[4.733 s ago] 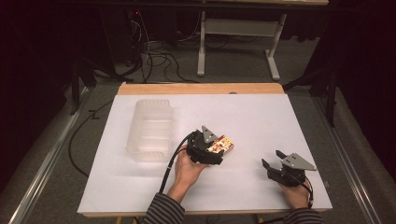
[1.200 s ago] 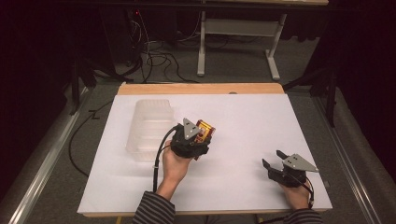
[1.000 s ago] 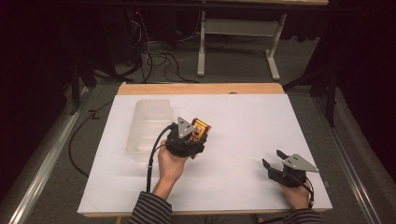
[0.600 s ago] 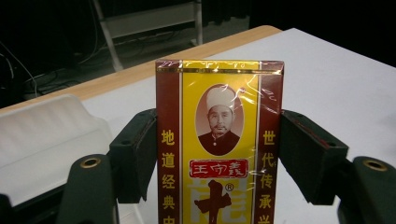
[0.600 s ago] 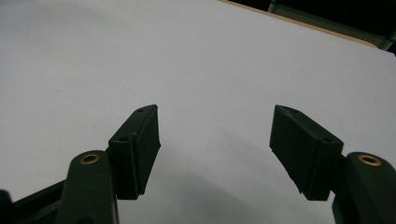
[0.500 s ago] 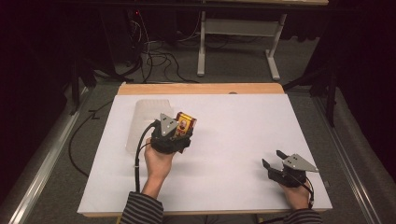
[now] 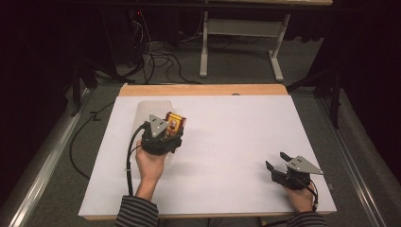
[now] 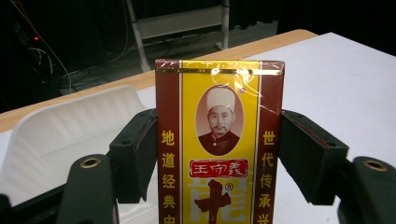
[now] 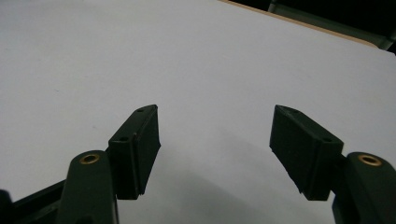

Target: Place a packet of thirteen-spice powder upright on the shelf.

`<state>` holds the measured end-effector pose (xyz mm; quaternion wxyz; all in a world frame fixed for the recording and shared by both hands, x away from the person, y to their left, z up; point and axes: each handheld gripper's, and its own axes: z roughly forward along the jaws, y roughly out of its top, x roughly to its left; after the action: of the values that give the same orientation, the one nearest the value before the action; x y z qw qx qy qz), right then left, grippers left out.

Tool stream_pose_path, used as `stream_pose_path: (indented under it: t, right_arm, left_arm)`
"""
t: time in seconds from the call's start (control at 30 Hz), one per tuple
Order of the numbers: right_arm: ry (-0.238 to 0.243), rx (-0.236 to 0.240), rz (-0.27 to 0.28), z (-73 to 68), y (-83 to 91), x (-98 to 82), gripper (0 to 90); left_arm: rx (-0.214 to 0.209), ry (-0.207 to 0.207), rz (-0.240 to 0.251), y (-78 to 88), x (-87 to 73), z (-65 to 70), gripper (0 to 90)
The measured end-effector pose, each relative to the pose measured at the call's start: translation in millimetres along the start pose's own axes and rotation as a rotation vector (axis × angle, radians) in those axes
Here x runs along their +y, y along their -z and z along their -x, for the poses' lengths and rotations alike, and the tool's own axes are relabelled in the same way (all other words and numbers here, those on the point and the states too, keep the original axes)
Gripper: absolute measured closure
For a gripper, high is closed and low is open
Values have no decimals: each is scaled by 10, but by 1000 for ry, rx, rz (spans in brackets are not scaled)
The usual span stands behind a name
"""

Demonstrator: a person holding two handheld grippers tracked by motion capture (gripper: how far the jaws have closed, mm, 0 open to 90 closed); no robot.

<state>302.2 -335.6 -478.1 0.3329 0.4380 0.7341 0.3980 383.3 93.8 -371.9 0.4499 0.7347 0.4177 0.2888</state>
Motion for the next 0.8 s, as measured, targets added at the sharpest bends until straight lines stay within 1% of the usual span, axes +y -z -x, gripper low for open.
stream_pose_path:
  t: [0.07,0.17,0.3,0.43,0.63,0.8]
  right_arm:
    - [-6,-1,2,-4,3,-2,336]
    - [-2,1,2,-1,2,-1,336]
    - [-6,-1,2,-4,3,-2,336]
    - [-6,-3,2,-6,4,-1,336]
    - [-3,-3,2,-5,3,-1,336]
    - [-1,-3,3,-5,3,-1,336]
  left_arm:
    - [9,4,2,6,-13,-26,329]
    - [19,14,4,11,-38,-61,329]
    - [33,21,-6,10,-81,-113,329]
    - [50,30,2,22,-108,-163,328]
    - [73,43,-8,22,-159,-225,328]
    - [91,39,-11,41,-190,-254,328]
